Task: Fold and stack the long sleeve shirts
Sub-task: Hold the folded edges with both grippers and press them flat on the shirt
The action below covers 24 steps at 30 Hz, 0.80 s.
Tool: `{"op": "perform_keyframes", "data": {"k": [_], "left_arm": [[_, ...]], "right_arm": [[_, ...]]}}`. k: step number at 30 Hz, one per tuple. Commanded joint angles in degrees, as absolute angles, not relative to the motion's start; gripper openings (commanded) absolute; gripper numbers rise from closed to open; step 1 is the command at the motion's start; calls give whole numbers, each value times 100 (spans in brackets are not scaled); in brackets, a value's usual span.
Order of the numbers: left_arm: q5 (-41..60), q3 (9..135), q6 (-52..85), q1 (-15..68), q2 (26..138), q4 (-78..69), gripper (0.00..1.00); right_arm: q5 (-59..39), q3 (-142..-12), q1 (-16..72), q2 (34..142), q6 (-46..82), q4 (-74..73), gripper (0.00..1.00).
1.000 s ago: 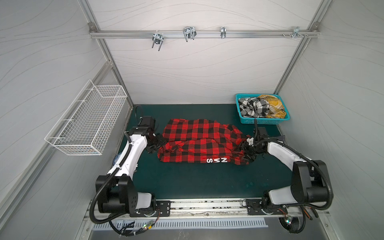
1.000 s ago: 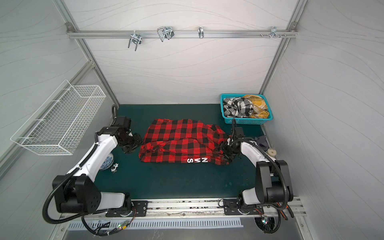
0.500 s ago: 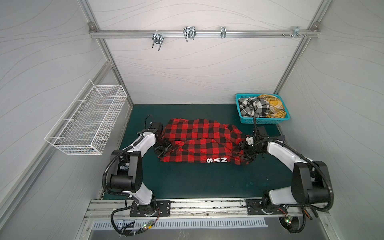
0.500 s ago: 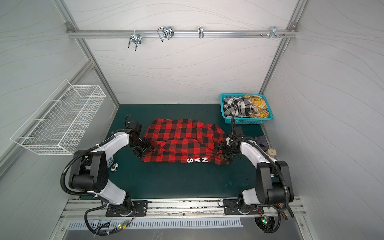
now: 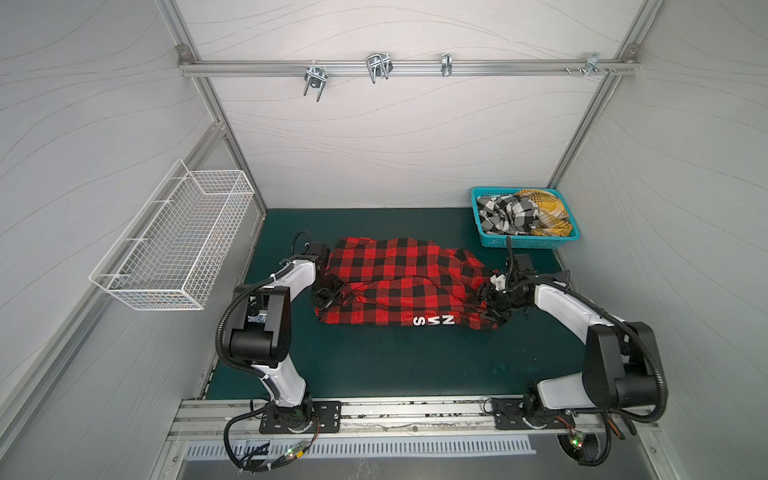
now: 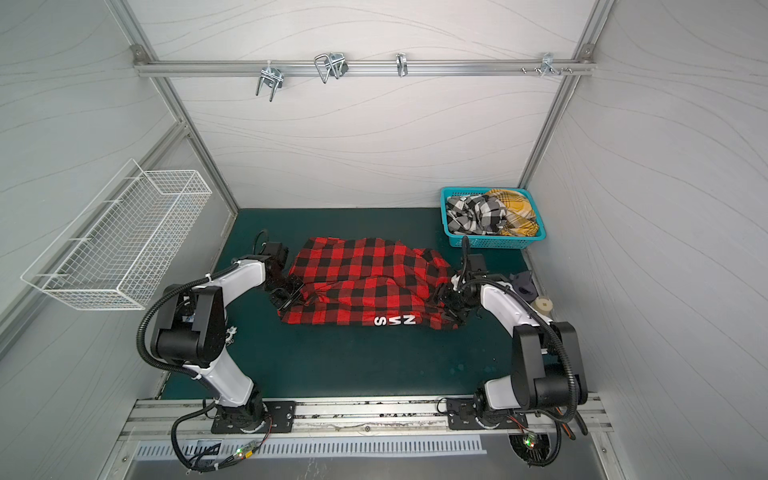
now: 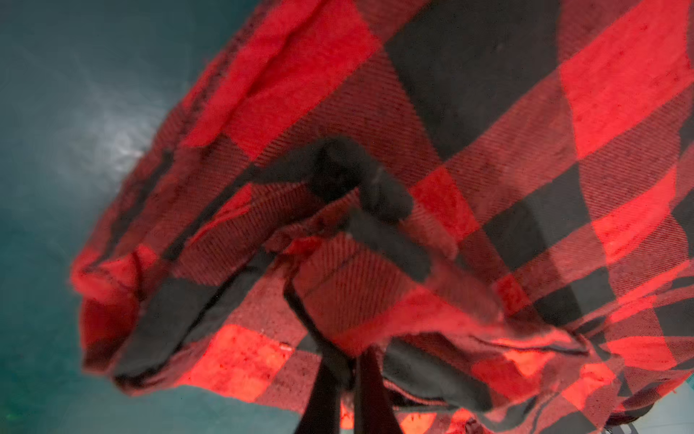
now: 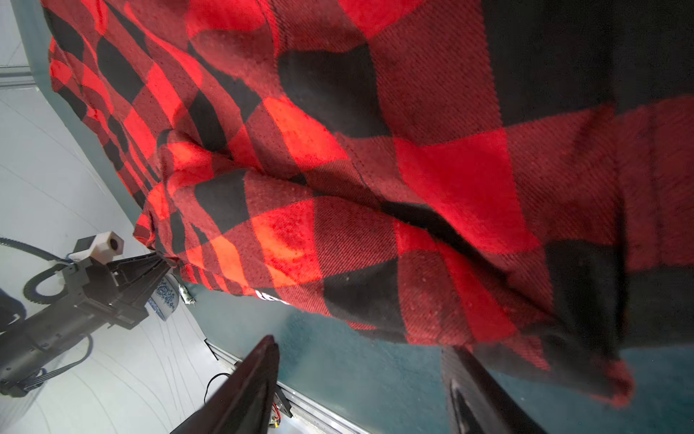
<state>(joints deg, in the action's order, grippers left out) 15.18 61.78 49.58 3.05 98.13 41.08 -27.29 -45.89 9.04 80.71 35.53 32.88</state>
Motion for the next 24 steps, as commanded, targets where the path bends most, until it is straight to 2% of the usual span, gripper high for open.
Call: {"op": "perform_keyframes", "data": {"k": [1, 7, 15, 18, 23, 24], "left_arm": [[1368, 6861, 4887, 290, 9727, 4599, 0], [1411, 7365, 4453, 291, 8841, 5660, 0], [1730, 6318, 4315, 281, 8473, 5642, 0], [1465, 6128, 4179, 228, 8687, 5401, 0], [1247, 6287, 3834, 23, 9689, 5217, 0], [1146, 6322, 3799, 1, 9778, 5203, 11]], "right_arm": [[-2821, -4544, 892, 8109, 3548, 3212, 69], [-2920, -4520, 728, 8196, 3684, 2973, 69], [-2950, -4501, 606, 8517, 3802, 2726, 65], [-2926, -4539, 597, 8619, 3774, 2784, 63], [-2915, -4557, 613, 8392, 3723, 2986, 63], [-2819, -4605, 641, 8271, 3666, 3133, 63]]}}
